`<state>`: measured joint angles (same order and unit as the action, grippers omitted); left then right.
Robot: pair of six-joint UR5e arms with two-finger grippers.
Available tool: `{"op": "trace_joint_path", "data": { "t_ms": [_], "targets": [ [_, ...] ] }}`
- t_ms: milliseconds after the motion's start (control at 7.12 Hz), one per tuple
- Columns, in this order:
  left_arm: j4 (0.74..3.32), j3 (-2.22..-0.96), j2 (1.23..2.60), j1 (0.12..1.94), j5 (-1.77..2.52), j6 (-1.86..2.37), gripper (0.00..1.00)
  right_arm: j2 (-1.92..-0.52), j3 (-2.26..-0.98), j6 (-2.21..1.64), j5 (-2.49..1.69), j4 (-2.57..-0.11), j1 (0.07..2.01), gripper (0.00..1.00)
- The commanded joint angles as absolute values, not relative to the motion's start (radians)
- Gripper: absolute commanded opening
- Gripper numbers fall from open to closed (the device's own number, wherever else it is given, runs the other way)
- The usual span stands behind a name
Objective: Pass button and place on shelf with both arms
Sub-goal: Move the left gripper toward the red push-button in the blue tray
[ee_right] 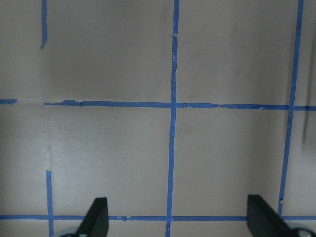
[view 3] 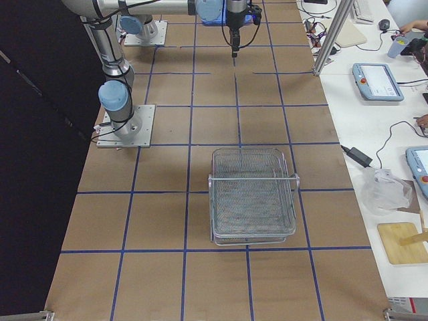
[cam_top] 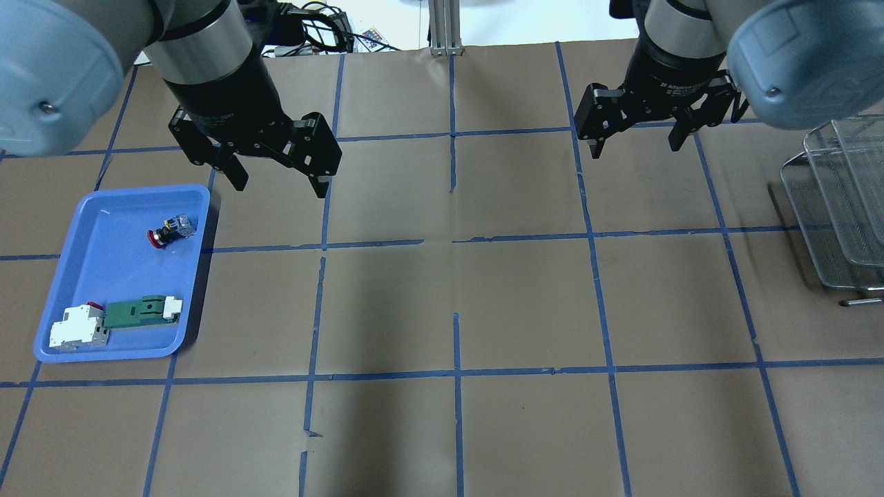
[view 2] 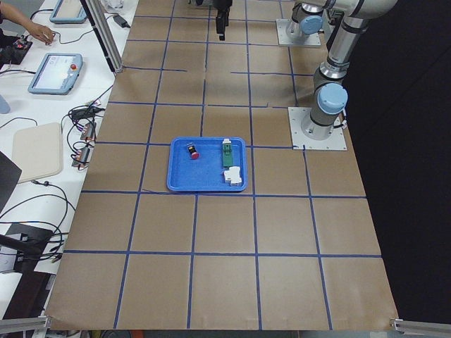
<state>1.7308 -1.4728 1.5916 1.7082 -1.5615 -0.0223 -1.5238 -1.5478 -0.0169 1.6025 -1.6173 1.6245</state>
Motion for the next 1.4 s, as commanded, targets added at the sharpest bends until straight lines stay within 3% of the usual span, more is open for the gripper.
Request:
{"op": "trace_joint_path", "data": {
  "t_ms": [0, 281, 702, 1263],
  "targets": [
    [1.729, -1.474, 1.594, 1.688, -1.559, -0.046, 1.00, -1.525, -1.548, -0.017, 1.603, -1.617, 1.624, 1.00],
    [1.665, -1.521, 1.614, 1.556, -1.554, -0.324, 1.00, -1.525, -1.548, -0.017, 1.603, -1.618, 1.623, 1.00],
    [1.290, -1.751, 1.624, 1.380, -1.519, -0.750, 1.00, -1.529, -1.548, -0.017, 1.600, -1.617, 1.624, 1.00],
    [1.140, -1.783, 1.787, 1.110, -1.365, -1.231, 1.00, -1.574, -1.546, -0.015, 1.600, -1.522, 1.612, 1.00]
  ]
}}
